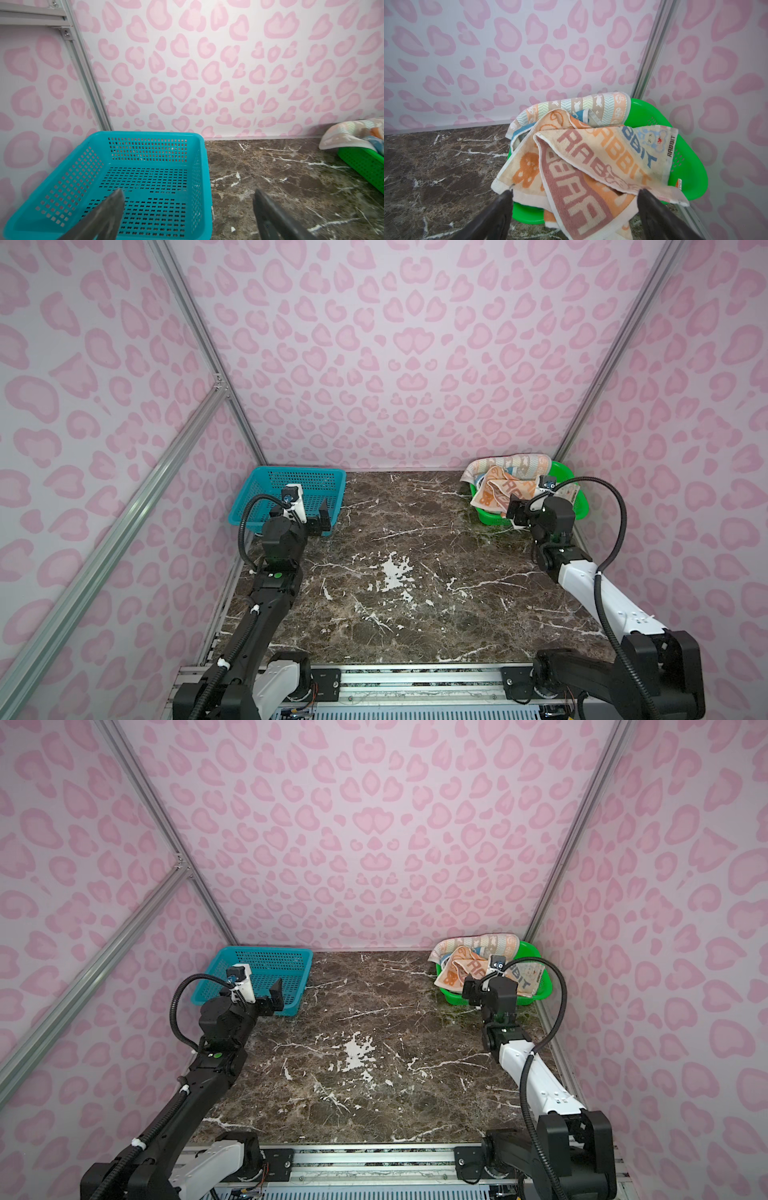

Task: Fold and stack the towels
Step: 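Reach the right gripper into the green basket and grasp the RABBIT towel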

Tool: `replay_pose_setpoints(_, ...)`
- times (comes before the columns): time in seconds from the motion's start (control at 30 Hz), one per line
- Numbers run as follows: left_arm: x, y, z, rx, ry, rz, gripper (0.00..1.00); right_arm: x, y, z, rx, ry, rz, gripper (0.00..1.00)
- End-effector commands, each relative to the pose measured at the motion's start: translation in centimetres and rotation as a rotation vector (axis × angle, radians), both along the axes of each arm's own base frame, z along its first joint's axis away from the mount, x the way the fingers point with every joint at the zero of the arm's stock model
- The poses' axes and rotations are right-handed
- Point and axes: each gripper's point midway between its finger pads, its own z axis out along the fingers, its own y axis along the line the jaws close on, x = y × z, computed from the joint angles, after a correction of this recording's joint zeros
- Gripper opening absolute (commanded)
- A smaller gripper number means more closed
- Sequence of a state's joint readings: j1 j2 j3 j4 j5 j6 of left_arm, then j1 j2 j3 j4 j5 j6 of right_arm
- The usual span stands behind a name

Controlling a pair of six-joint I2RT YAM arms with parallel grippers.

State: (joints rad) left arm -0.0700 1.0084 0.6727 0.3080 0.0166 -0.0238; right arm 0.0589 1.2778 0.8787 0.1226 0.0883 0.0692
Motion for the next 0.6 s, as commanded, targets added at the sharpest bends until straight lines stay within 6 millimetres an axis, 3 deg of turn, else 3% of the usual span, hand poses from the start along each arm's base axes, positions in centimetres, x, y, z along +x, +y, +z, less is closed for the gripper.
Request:
replay_pose_setpoints(0.0,-1.0,-1.6,-1.9,-0.059,0.145,-0.056,1.0,-0.3,0.4,-3.7,0.019,0.26,0.021,0.91)
replay_pose_setpoints(0.27,-2.0,-4.5,-5.4,-0.178,0.312,-0.109,1.0,3.8,0.0,-7.0,0.018,0.588,0.013,0.8)
replay_pose_setpoints(0.3,-2.0,-4.8,-5.9,-0.184,0.327,-0.112,1.0,4.9,0.2,-6.6,0.02,0.58,0.026,0.78)
replay_pose_setpoints(0.4,-1.8,-5.4,-7.2,-0.193,0.368,-0.117,1.0,7.0,0.9,-7.6,0.034,0.586,0.057,0.76)
replay_pose_setpoints(0.57,-1.1,-6.3,-8.0,-0.21,0.405,-0.123,1.0,9.1,1.3,-9.5,0.053,0.632,0.07,0.72)
